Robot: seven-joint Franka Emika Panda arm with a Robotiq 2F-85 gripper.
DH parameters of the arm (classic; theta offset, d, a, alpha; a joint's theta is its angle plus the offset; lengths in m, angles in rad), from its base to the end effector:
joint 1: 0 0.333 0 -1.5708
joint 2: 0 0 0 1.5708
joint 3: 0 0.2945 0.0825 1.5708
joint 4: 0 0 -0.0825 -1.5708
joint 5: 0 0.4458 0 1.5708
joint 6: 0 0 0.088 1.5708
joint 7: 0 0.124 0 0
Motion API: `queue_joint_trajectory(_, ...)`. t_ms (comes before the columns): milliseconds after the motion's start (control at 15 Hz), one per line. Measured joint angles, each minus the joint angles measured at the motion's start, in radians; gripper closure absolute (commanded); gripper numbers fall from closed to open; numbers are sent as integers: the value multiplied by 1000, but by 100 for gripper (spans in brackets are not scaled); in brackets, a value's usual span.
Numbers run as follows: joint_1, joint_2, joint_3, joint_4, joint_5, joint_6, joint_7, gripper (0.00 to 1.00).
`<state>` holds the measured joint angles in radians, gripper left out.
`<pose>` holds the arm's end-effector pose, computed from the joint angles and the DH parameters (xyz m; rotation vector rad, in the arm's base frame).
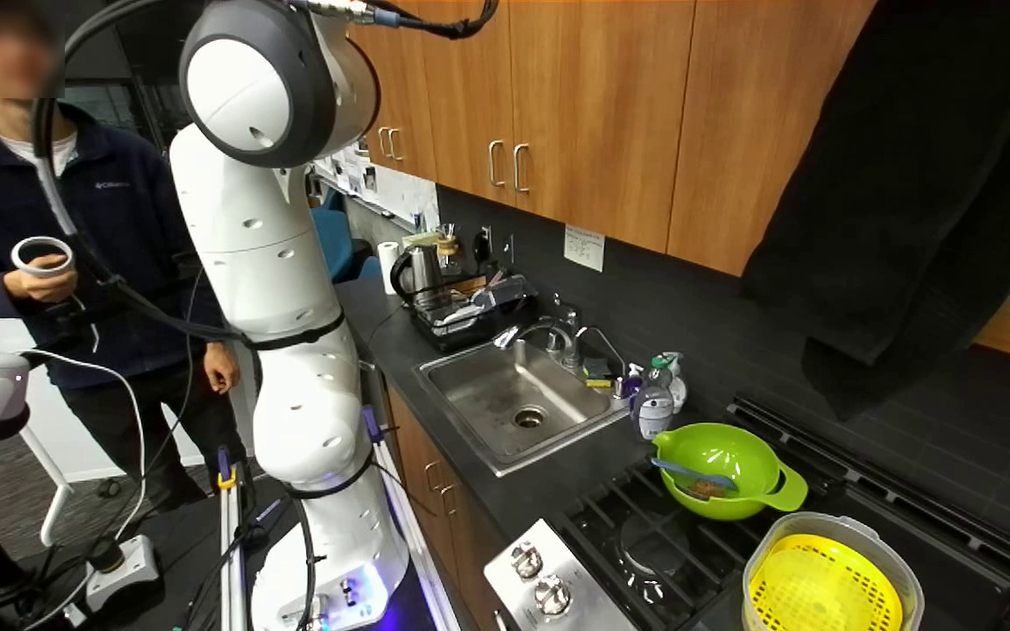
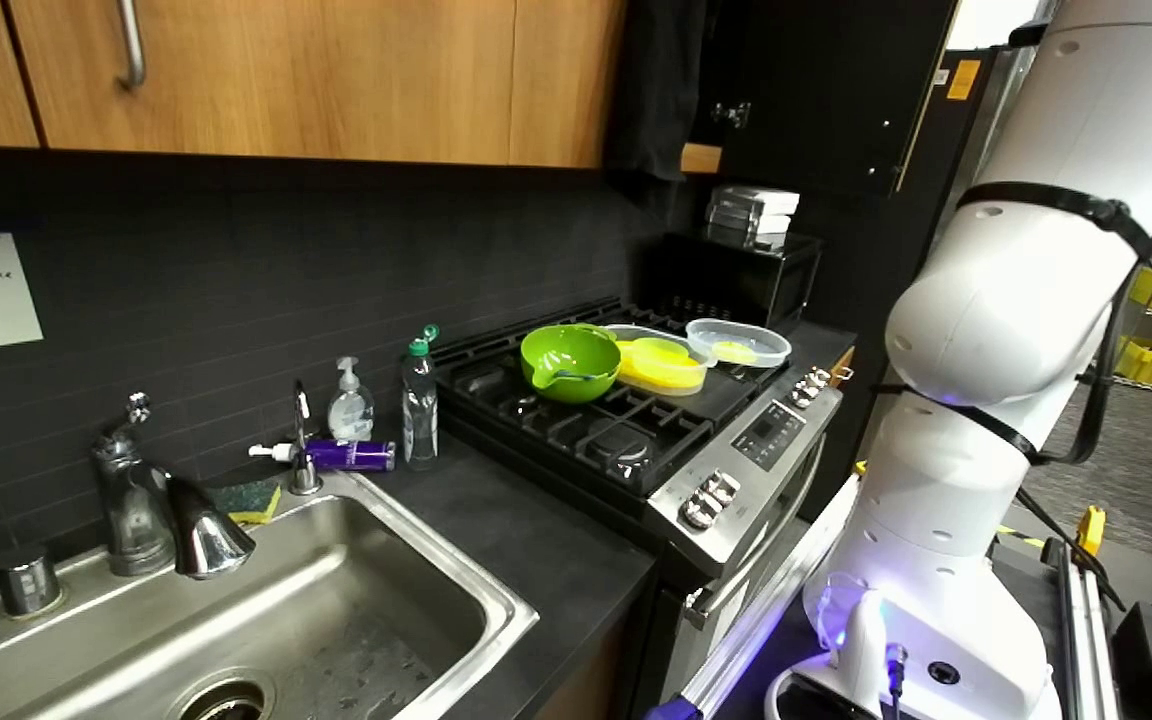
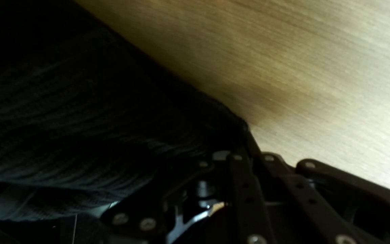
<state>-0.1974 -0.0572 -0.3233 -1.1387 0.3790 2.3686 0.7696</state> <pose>0.4889 -0.2832 0.9637 -1.6385 1.3493 -1.5111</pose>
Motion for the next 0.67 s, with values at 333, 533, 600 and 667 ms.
queue_joint_trajectory(333, -1, 15, 11, 57, 6, -30, -1, 99)
queue_joint_trajectory(533, -3, 24, 6, 68, 5, -34, 1, 99)
queue_joint_trajectory(600, -3, 16, 6, 48, 5, -26, 1, 99)
queue_joint_trajectory(667, -3, 12, 5, 34, 5, -21, 1, 99)
